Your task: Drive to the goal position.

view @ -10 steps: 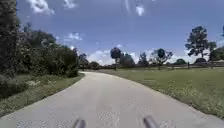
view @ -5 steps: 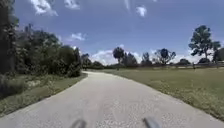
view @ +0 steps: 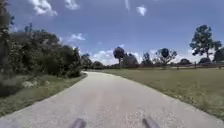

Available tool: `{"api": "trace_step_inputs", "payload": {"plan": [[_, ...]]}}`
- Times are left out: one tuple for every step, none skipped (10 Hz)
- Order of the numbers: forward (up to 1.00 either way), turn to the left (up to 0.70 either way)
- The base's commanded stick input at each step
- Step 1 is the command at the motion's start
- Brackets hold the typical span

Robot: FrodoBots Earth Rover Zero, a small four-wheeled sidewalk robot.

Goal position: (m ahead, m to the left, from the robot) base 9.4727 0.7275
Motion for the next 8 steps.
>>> {"api": "trace_step_inputs", "payload": {"plan": [[0.50,0.00],[0.50,0.00],[0.50,0.00],[0.50,0.00],[0.50,0.00],[0.50,0.00],[0.50,0.00],[0.50,0.00]]}}
